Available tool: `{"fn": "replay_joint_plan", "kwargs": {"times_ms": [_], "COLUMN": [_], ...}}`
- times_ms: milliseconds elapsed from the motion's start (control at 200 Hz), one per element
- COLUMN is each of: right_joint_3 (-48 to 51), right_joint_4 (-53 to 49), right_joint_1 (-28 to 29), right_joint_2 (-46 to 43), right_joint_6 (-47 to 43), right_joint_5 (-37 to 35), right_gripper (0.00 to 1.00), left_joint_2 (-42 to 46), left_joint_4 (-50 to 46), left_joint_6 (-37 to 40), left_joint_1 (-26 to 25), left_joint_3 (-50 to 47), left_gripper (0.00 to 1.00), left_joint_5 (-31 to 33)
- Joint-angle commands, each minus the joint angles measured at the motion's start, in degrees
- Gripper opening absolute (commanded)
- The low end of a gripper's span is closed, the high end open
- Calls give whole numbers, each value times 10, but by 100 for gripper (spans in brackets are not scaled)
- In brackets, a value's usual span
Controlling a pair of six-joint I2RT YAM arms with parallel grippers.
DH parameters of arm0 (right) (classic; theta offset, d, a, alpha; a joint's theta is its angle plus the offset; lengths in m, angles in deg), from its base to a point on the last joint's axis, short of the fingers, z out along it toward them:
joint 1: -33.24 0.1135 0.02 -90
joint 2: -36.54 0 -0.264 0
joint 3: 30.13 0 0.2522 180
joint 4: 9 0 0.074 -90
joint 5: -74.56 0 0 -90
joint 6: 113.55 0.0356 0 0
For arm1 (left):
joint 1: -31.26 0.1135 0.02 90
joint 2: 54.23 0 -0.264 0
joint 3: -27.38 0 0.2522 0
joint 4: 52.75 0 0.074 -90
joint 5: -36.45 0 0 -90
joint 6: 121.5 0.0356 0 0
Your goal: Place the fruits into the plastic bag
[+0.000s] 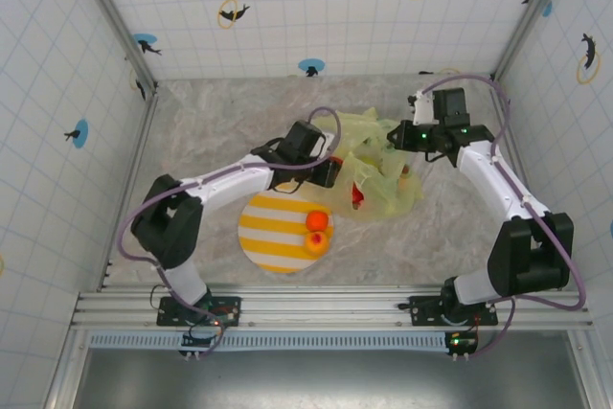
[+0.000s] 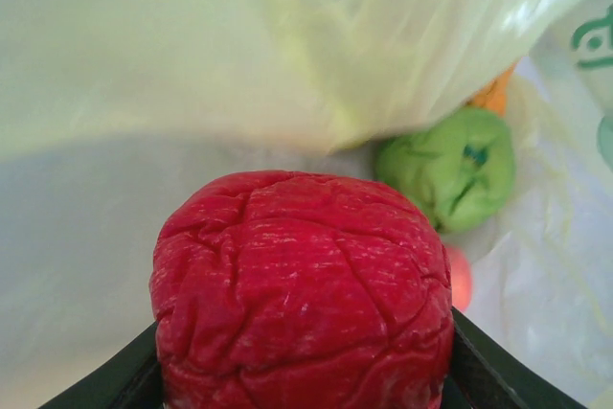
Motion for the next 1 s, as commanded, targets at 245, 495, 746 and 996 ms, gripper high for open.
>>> {"fn": "replay_joint_plan", "kwargs": {"times_ms": [245, 495, 746, 996], "right_joint_3": [0, 0, 6, 13], "right_joint_4": [11, 4, 8, 13], "right_joint_1": [13, 12, 12, 12], "right_joint_2": [0, 0, 1, 2], "right_joint_6": [6, 0, -1, 1], "right_joint_5": [6, 0, -2, -2], "right_gripper": [6, 6, 6, 6], "left_joint_2": [-96, -112, -71, -21], "left_joint_4": [143, 142, 149, 154], "left_joint_6": [-59, -62, -59, -57], "left_joint_1": [-5, -4, -2, 3], "left_joint_3": [60, 71, 35, -6], "left_gripper": [60, 72, 82, 85], "left_joint_5": [56, 59, 65, 61]}}
